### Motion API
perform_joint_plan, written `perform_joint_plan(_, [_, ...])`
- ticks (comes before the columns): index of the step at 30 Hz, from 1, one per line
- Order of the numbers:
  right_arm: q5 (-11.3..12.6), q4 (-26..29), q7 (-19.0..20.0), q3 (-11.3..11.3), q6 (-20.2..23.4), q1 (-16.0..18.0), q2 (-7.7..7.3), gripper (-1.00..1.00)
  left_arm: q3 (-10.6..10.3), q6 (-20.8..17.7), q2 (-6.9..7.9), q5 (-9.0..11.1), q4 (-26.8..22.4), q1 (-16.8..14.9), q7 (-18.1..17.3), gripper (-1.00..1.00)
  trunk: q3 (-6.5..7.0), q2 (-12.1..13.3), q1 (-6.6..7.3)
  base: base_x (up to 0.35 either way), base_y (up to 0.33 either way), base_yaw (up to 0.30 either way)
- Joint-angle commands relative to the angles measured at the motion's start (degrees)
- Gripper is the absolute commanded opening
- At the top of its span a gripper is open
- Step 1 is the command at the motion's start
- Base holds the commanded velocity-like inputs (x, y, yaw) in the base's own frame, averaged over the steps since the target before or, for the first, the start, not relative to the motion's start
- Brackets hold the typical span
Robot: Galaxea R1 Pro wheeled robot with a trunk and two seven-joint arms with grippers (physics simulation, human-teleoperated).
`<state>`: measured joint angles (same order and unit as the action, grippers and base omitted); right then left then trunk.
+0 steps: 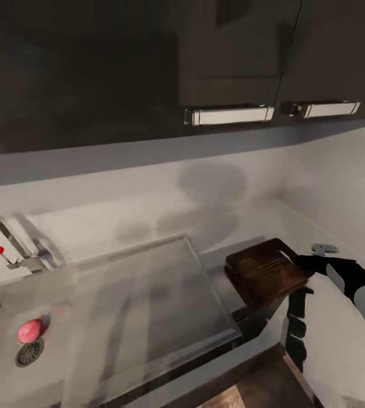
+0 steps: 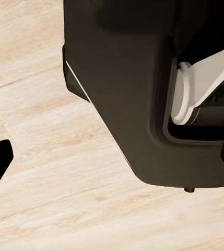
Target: In the kitchen, take the Vidalia onion out of the sink, dice it on the chopping board with the paring knife, put the diced onion into the bowl on the countertop, then place both the paring knife and the chopping board into the sink.
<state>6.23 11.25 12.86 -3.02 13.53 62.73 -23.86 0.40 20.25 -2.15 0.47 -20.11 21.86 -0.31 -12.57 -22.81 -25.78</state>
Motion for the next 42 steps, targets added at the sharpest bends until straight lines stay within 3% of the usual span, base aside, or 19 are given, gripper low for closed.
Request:
perform_joint_plan(1, [0.63, 0.08, 0.06, -0.24, 0.35, 0.03, -0.05, -1.00, 0.04, 0.07, -0.03, 0.05, -0.10, 0.03, -0.04, 1.00, -0.01, -0.11, 0.00, -0.322, 0.000, 0.000])
perform_joint_plan(11, [0.72, 0.08, 0.38, -0.23, 0.52, 0.03, -0.04, -1.00, 0.04, 0.05, -0.04, 0.05, -0.10, 0.03, -0.04, 1.00, 0.89, -0.11, 0.00, -0.305, 0.040, 0.000])
perform_joint_plan(20, [0.72, 0.08, 0.41, -0.23, 0.58, 0.03, -0.04, -1.00, 0.04, 0.06, -0.04, 0.05, -0.10, 0.03, -0.04, 1.00, 1.70, -0.11, 0.00, -0.111, 0.058, 0.000])
perform_joint_plan(42, [0.69, 0.08, 0.41, -0.23, 0.62, 0.03, -0.04, -1.00, -0.04, 0.14, -0.04, 0.05, -0.10, 0.03, -0.32, 1.00, 3.67, -0.11, 0.00, -0.149, 0.250, 0.000])
